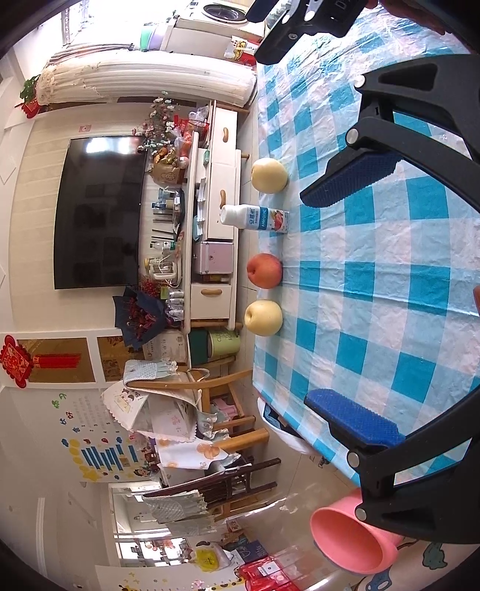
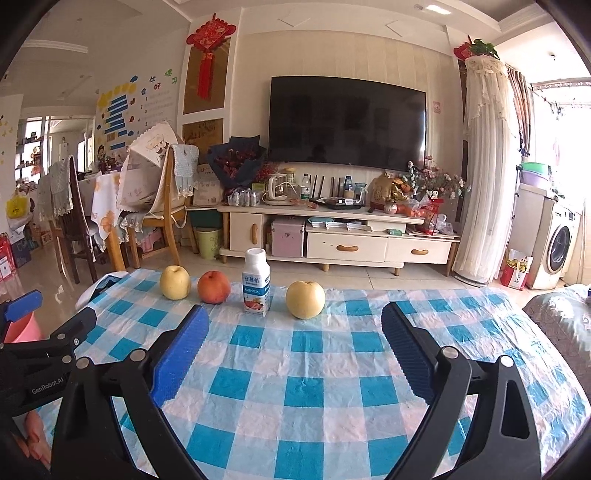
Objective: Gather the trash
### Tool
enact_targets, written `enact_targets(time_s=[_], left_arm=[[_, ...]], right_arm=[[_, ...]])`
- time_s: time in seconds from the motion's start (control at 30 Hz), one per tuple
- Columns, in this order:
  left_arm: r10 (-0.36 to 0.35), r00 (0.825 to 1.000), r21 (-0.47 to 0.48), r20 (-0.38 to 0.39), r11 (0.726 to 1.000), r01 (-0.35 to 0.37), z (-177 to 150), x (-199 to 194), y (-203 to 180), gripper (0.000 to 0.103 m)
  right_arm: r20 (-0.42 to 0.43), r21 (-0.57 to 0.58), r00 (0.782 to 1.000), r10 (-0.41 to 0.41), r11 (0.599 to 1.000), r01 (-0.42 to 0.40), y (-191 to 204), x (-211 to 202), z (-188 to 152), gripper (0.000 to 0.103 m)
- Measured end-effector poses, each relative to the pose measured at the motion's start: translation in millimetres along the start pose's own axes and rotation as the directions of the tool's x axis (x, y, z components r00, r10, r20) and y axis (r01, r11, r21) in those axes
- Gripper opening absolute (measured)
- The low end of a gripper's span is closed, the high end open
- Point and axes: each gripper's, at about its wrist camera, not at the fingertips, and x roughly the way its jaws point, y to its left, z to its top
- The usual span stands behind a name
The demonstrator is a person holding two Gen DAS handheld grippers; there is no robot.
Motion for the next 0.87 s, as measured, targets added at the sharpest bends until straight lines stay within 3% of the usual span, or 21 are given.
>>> enact_targets(time_s=[0.47, 0.6, 0.73, 0.87], left_arm=[[-0.043, 0.995, -0.02, -0.09, 0.999, 0.041, -31.1, 48.0, -10.8, 0.099], [-0.051, 0.986, -0.019, -0.158, 0.999, 0.048, -47.7, 74.6, -15.0, 0.099], [-0.054, 0.965, -0.031, -0.256, 0.998, 0.048, -69.0, 109.6, -18.1, 0.099], [-0.043, 0.937, -0.034, -0.346, 0.999, 0.033, -87.3, 140.8, -22.8, 0.099]], right_arm=[[-0.105, -0.074, 0.994, -0.013, 0.997, 0.005, 9.8, 35.6, -28.7, 0.093], [-0.172, -0.07, 0.985, 0.0, 0.997, -0.013, 11.6, 54.0, -42.9, 0.093], [-0.303, 0.019, 0.952, 0.027, 1.0, -0.022, 3.1, 87.7, -64.4, 0.093], [-0.435, 0.082, 0.9, 0.017, 0.996, 0.021, -4.8, 124.5, -90.2, 0.093]])
